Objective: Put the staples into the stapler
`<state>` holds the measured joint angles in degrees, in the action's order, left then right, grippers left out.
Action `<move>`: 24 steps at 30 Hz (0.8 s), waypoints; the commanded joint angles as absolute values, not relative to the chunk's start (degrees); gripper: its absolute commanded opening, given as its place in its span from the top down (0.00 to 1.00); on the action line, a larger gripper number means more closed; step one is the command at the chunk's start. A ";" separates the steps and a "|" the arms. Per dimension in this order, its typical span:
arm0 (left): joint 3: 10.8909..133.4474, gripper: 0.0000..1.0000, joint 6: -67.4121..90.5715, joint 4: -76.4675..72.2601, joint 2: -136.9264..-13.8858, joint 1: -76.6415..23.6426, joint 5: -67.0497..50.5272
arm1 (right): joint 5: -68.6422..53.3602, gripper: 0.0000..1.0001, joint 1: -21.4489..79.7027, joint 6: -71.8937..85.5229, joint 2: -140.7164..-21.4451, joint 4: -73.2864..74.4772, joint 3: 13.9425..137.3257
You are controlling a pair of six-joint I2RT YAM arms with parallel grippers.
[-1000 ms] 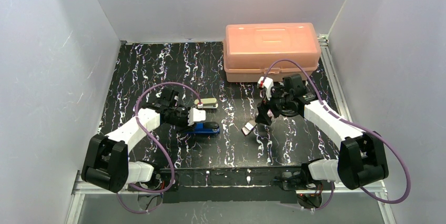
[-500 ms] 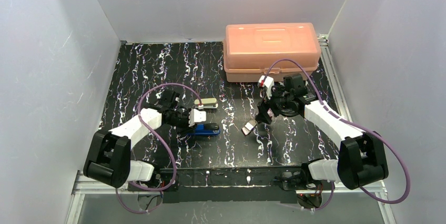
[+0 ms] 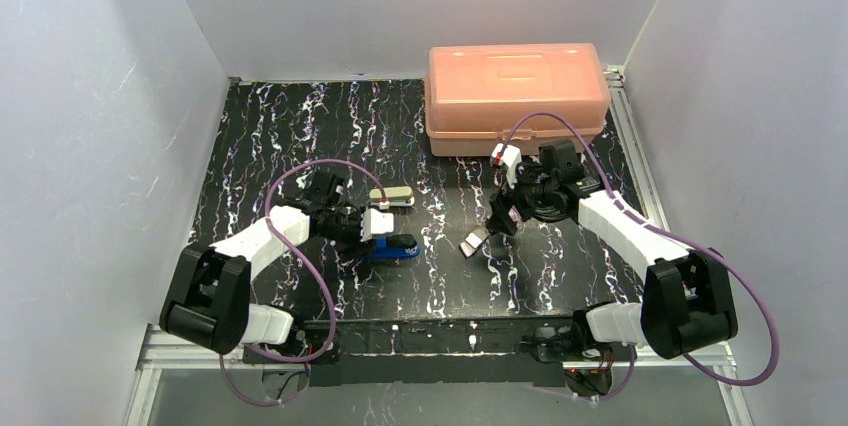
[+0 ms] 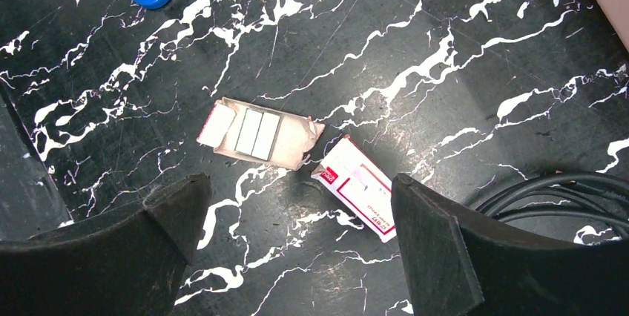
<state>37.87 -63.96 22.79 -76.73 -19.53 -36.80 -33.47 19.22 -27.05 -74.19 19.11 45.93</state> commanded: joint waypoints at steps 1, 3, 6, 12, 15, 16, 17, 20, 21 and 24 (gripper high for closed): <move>37.80 0.51 -63.13 23.27 -75.19 -19.71 -36.88 | -33.49 0.02 19.02 -27.62 -73.96 17.62 45.60; 38.31 0.43 -61.71 23.32 -74.32 -19.77 -36.44 | -33.33 0.02 19.05 -27.47 -73.78 18.33 46.10; 38.81 0.30 -60.07 23.25 -72.50 -19.72 -35.89 | -32.86 0.01 19.06 -27.06 -73.59 19.36 47.31; 40.05 0.02 -53.51 20.76 -68.78 -19.17 -34.17 | -28.21 0.01 18.99 -25.87 -74.02 21.74 50.91; 40.10 0.02 -47.37 16.25 -67.00 -18.60 -31.61 | -23.35 0.01 19.06 -25.08 -74.77 23.11 53.33; 39.94 0.02 -44.90 14.31 -66.34 -18.49 -30.21 | -21.97 0.01 19.05 -25.05 -75.01 23.98 54.19; 39.86 0.02 -42.88 12.17 -65.61 -18.54 -28.59 | -20.77 0.01 19.03 -25.05 -75.24 24.67 54.94; 39.77 0.01 -35.79 5.53 -63.76 -18.52 -22.65 | -17.28 0.01 19.01 -25.10 -75.60 26.21 57.07; 39.75 0.02 -32.73 3.07 -63.46 -18.52 -20.05 | -16.12 0.01 18.99 -25.06 -75.81 26.59 57.55; 41.75 0.01 -27.61 0.70 -63.92 -18.54 -13.00 | -12.58 0.01 19.04 -24.96 -76.42 27.81 60.34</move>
<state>38.48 -38.59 7.75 -64.88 -18.85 -23.62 -18.83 19.20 -25.50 -75.70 25.34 55.59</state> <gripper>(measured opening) 0.983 0.985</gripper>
